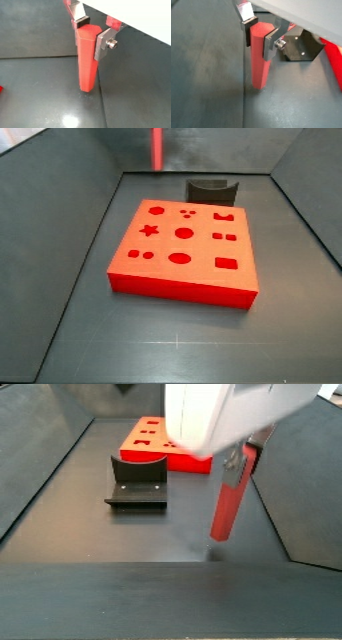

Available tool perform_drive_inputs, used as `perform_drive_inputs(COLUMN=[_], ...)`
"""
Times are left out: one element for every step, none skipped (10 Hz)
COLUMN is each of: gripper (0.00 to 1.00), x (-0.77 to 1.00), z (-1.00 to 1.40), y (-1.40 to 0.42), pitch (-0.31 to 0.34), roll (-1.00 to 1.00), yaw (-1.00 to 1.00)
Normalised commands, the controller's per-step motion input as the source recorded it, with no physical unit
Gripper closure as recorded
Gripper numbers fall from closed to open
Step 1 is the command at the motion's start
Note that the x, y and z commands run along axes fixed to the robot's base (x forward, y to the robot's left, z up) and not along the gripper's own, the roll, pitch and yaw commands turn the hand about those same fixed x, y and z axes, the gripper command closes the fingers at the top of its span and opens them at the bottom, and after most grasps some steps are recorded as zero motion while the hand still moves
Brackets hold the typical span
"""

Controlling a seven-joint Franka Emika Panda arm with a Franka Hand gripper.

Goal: Pick up the hexagon object. Move up. Move to above the board. Insert the hexagon object.
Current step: Move up, then move to above the board.

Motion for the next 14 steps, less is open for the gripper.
perform_drive_inputs(gripper=[1.00, 1.00, 1.00, 1.00, 1.00, 1.00, 1.00, 1.00, 1.00, 1.00, 1.00, 1.00, 1.00, 1.00], x=[-0.03, -0.03, -0.42, -0.42, -0.34, -0.29, -0.23, -0.18, -0.09, -0.07, -0.02, -0.01, 0.19, 0.19], z=[0.28, 0.19, 1.00, 1.00, 1.00, 1.00, 0.96, 0.85, 0.64, 0.53, 0.28, 0.18, 0.09, 0.10], y=[-0.01, -0.01, 0.33, 0.33, 0.23, 0.19, 0.14, 0.11, 0.06, 0.04, 0.03, 0.02, -1.00, -1.00], pitch=[0.072, 0.079, 0.102, 0.103, 0.050, 0.041, 0.042, 0.047, 0.060, 0.076, 0.100, 0.104, 0.073, 0.067], roll=[0.09, 0.08, 0.03, 0.03, 0.00, 0.03, 0.03, 0.03, 0.04, 0.04, 0.04, 0.04, 0.07, 0.08], yaw=[0.01, 0.02, -0.09, -0.09, -0.08, -0.06, -0.04, -0.03, -0.01, 0.00, 0.01, 0.01, -1.00, -1.00])
